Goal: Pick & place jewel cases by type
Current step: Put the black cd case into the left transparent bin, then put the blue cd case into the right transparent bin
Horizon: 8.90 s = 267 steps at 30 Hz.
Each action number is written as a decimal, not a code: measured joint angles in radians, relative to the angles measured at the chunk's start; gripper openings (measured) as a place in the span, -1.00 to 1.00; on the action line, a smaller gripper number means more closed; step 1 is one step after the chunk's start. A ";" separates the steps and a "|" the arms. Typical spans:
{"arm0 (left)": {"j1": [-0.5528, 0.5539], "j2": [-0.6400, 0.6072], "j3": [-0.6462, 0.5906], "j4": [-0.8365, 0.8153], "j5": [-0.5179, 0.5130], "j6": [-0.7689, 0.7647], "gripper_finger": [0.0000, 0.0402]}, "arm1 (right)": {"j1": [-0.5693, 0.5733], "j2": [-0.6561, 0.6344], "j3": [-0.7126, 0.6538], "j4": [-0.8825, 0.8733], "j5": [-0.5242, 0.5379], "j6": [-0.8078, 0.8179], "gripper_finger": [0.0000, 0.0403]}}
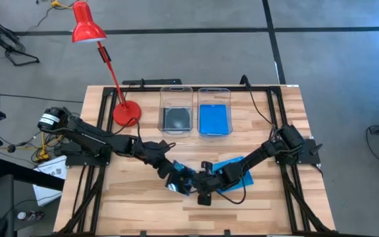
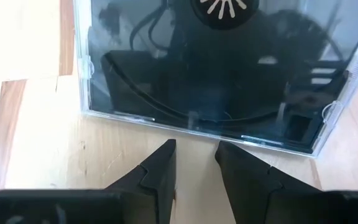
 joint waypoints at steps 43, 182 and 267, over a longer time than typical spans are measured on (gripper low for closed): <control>0.001 -0.002 0.002 -0.048 -0.051 0.075 -0.61 | 0.014 0.002 0.001 -0.004 0.026 0.017 -0.41; 0.665 -0.111 0.003 0.088 -0.148 0.245 -0.78 | 0.119 -0.174 -0.002 -0.639 0.443 0.427 -0.41; 0.510 -0.344 0.189 -0.132 0.024 0.785 -0.24 | 0.222 -0.319 -0.003 -0.889 0.490 0.642 -0.41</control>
